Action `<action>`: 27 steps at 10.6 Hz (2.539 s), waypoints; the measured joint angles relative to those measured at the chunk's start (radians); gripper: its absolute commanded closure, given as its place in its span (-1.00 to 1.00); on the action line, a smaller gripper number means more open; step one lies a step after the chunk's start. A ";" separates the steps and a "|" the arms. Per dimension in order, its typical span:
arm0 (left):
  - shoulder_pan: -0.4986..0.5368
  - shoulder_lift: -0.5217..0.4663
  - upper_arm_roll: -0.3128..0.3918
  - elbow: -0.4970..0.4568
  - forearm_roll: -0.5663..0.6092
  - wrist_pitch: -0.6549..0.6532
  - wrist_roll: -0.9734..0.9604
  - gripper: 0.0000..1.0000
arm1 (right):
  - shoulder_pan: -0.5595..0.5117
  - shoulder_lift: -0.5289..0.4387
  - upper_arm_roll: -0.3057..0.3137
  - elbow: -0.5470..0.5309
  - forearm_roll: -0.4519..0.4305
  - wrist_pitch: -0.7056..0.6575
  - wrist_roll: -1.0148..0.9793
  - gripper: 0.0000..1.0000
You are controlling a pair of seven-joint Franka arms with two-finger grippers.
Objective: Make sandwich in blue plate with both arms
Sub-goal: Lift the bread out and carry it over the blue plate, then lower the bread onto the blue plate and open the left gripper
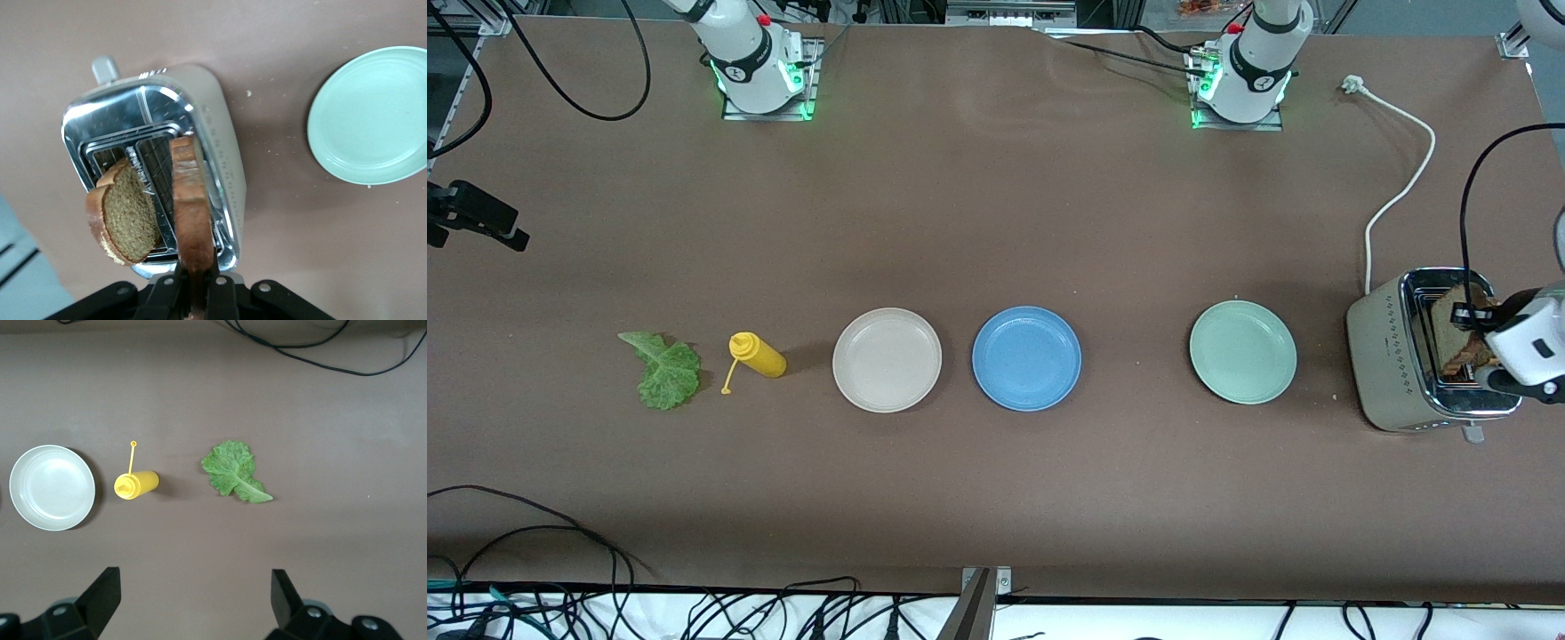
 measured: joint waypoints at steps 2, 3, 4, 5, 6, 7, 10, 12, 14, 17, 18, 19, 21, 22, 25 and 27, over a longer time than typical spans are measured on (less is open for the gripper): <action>-0.085 -0.011 -0.001 0.041 0.022 -0.033 -0.002 1.00 | 0.000 0.000 0.000 0.000 0.000 0.000 0.000 -1.00; -0.105 -0.028 -0.009 0.050 0.023 -0.039 -0.002 1.00 | 0.000 0.000 0.000 0.000 0.000 0.000 0.000 -1.00; -0.111 -0.049 -0.027 0.051 0.023 -0.042 -0.001 1.00 | 0.000 0.000 0.000 0.000 0.000 0.000 0.000 -1.00; -0.112 -0.063 -0.046 0.051 0.023 -0.055 -0.001 1.00 | 0.000 0.000 0.000 0.000 0.000 0.000 0.000 -1.00; -0.113 -0.070 -0.061 0.051 0.002 -0.068 -0.001 1.00 | 0.000 0.000 0.000 0.000 0.000 0.000 0.000 -1.00; -0.116 -0.071 -0.071 0.051 -0.028 -0.073 -0.001 1.00 | 0.000 0.000 0.000 0.000 0.000 0.000 0.000 -1.00; -0.207 -0.056 -0.094 0.042 -0.119 -0.075 -0.005 1.00 | 0.000 0.000 0.000 0.000 0.000 0.000 0.000 -1.00; -0.285 -0.009 -0.097 0.039 -0.235 -0.048 -0.074 1.00 | 0.000 0.000 0.000 0.000 0.000 0.000 0.000 -1.00; -0.316 0.054 -0.095 0.035 -0.425 0.043 -0.114 1.00 | 0.000 0.000 0.000 0.001 0.000 0.000 0.000 -1.00; -0.308 0.178 -0.083 0.030 -0.783 0.233 -0.111 1.00 | 0.000 0.000 0.000 0.001 0.000 0.000 0.000 -1.00; -0.310 0.211 -0.084 0.030 -0.886 0.276 -0.111 1.00 | 0.000 0.000 0.000 0.002 0.000 0.000 0.000 -1.00; -0.313 0.241 -0.085 0.029 -0.995 0.291 -0.109 1.00 | 0.000 0.000 0.000 0.002 0.000 0.000 0.000 -1.00; -0.319 0.301 -0.085 0.027 -1.123 0.296 -0.061 1.00 | 0.000 0.000 0.000 0.002 0.000 0.000 0.000 -1.00; -0.325 0.331 -0.087 0.026 -1.137 0.296 -0.015 1.00 | 0.000 0.000 0.000 0.002 0.000 0.000 0.000 -1.00; -0.348 0.409 -0.089 0.022 -1.194 0.299 0.126 1.00 | 0.000 0.000 -0.001 0.002 0.000 0.000 0.000 -1.00; -0.355 0.435 -0.089 0.022 -1.204 0.304 0.184 0.96 | 0.000 0.000 -0.002 0.002 0.000 0.000 0.000 -1.00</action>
